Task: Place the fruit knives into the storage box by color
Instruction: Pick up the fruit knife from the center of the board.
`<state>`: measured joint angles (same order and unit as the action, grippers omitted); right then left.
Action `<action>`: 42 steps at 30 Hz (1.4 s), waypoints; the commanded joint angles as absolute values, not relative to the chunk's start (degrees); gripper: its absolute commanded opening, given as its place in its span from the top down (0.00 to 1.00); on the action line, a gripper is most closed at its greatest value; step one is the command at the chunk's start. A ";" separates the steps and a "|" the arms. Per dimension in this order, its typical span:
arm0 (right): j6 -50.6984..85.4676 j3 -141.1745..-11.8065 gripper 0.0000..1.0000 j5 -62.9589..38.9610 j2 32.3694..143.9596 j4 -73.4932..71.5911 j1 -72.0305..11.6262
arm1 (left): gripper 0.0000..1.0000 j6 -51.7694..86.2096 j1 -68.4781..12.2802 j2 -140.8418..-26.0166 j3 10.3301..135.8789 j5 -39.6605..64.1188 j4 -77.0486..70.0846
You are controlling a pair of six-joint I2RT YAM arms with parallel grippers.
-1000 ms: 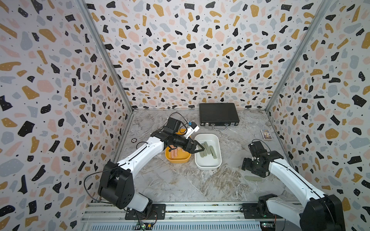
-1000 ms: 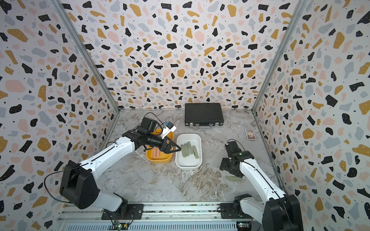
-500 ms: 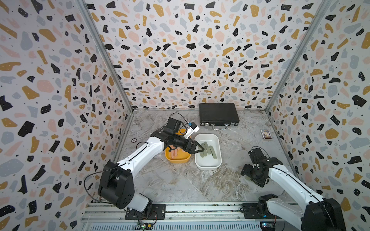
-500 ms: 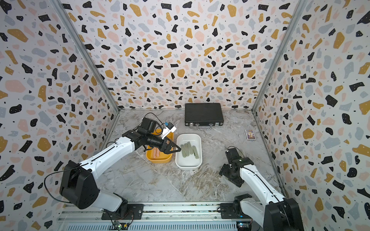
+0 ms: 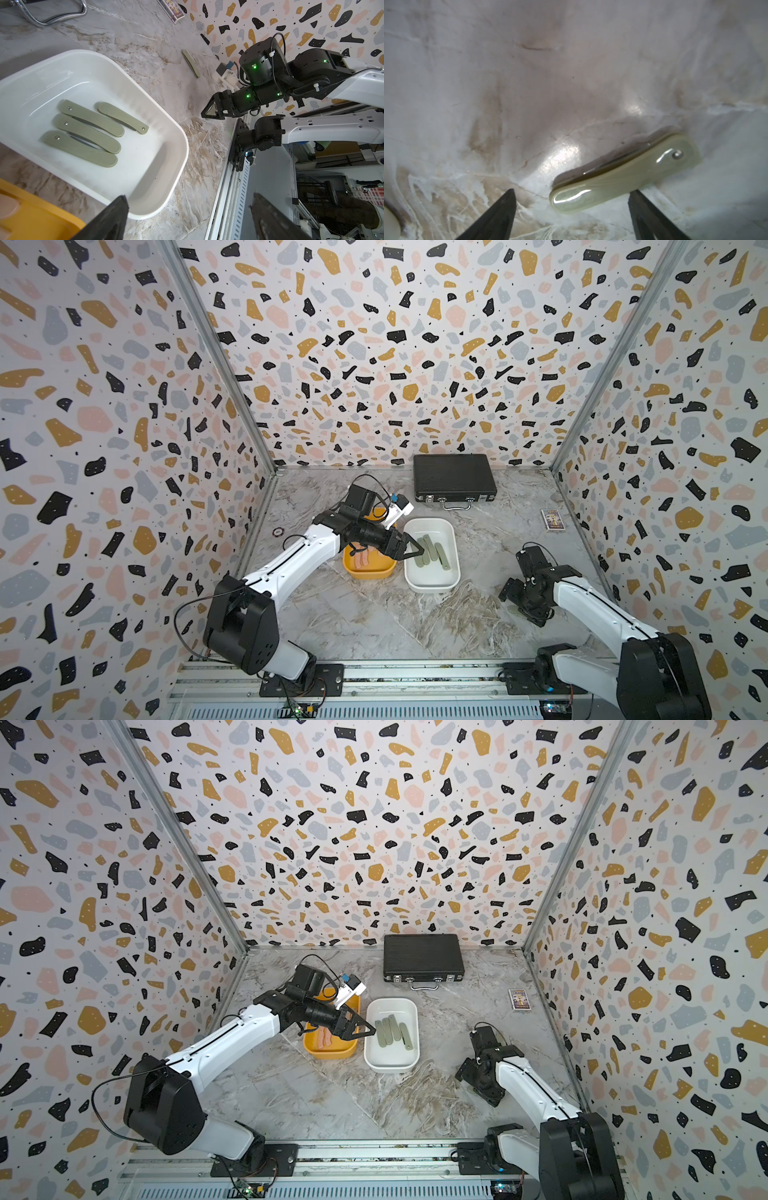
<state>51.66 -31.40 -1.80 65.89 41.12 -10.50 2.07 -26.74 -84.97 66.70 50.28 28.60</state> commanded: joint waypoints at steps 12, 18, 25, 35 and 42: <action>48.53 -32.42 0.22 -0.97 71.69 37.99 -8.55 | 0.07 0.24 -26.89 -84.28 69.11 50.05 29.01; 46.20 -33.29 0.37 -2.55 73.54 36.93 -8.48 | 0.07 0.21 -26.89 -84.46 69.11 50.01 29.05; 43.50 -34.48 0.62 -5.64 75.84 35.77 -8.53 | 0.07 0.26 -26.89 -85.10 69.27 49.95 29.11; 35.85 -41.81 0.75 -6.53 83.34 37.29 -9.70 | 0.08 0.24 -25.82 -85.99 69.90 49.66 29.80; 31.57 -49.67 0.75 -5.35 90.16 38.58 -11.47 | 0.08 1.74 -22.78 -86.63 69.99 51.84 29.49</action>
<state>34.61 -47.29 -5.98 88.12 37.28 -10.81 1.21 -24.05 -85.95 67.77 50.28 29.87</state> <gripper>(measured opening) 0.257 0.923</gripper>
